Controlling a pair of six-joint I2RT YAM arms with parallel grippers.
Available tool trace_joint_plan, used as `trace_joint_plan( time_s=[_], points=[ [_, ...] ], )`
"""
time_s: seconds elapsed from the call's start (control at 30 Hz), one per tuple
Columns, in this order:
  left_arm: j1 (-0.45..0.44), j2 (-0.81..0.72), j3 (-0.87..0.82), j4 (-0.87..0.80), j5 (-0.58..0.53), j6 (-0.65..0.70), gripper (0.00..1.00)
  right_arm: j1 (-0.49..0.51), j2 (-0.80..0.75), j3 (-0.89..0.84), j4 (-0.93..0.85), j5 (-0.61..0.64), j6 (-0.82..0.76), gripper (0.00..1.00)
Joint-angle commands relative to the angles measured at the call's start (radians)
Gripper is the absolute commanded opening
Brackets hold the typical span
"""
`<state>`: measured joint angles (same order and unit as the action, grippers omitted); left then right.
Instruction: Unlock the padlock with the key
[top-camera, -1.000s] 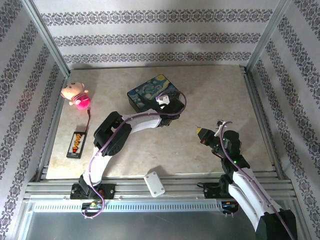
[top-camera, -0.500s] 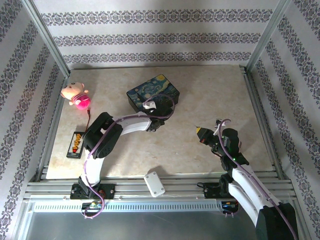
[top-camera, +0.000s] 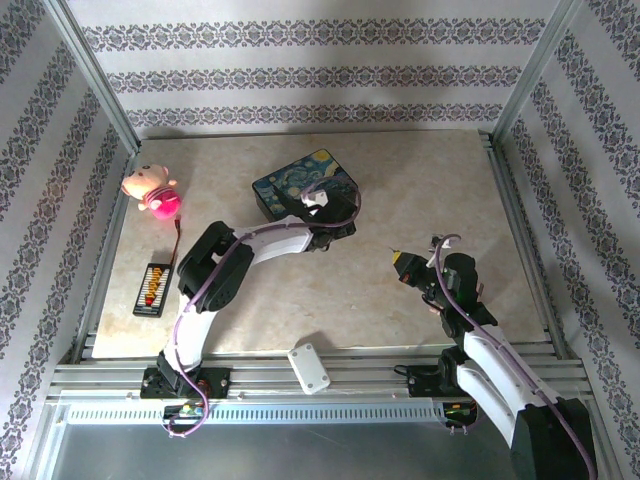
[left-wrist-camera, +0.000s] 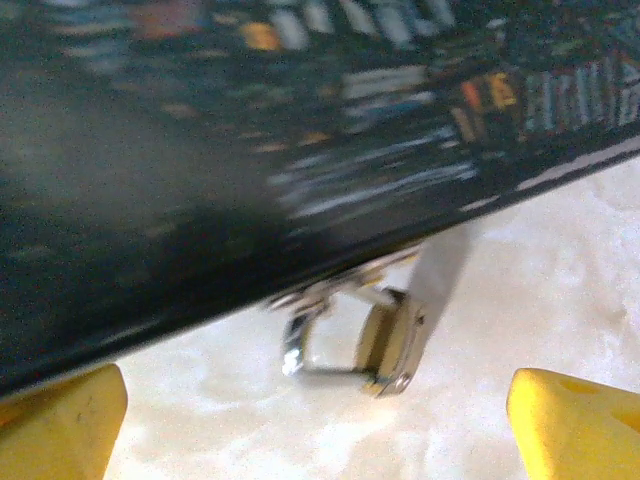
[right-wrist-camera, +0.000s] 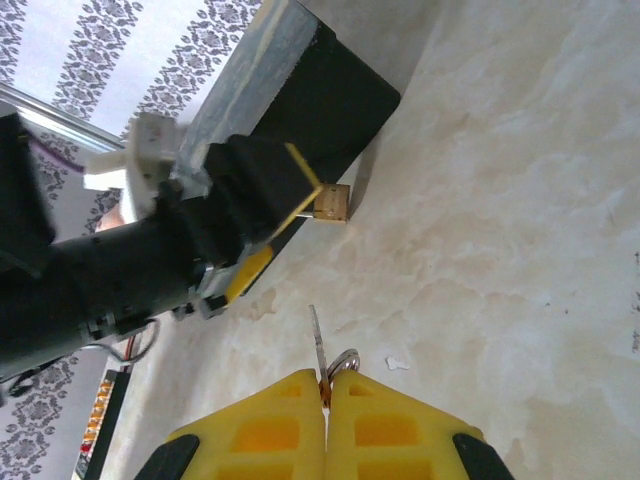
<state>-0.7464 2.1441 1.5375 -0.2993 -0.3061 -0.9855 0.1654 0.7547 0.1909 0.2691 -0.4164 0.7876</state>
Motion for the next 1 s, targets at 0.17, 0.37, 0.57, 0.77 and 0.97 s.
trace_joint_plan(
  time_s=[0.17, 0.37, 0.57, 0.77, 0.97],
  points=[
    [-0.005, 0.111, 0.157, -0.104, -0.178, -0.075, 0.98, -0.009, 0.025, 0.04, 0.041, -0.032, -0.018, 0.0],
    [0.004, 0.145, 0.231, -0.329, -0.272, -0.171, 0.87, -0.009, 0.046, 0.045, 0.053, -0.048, -0.01, 0.0],
    [0.013, 0.088, 0.125, -0.288, -0.265, -0.163, 0.78, -0.011, 0.05, 0.044, 0.057, -0.038, -0.01, 0.0],
    [0.009, 0.056, 0.07, -0.177, -0.171, -0.139, 0.79, -0.01, 0.074, 0.051, 0.071, -0.039, -0.011, 0.0],
    [0.013, 0.066, 0.084, -0.153, -0.169, -0.102, 0.79, -0.01, 0.076, 0.051, 0.079, -0.039, -0.003, 0.0]
  ],
)
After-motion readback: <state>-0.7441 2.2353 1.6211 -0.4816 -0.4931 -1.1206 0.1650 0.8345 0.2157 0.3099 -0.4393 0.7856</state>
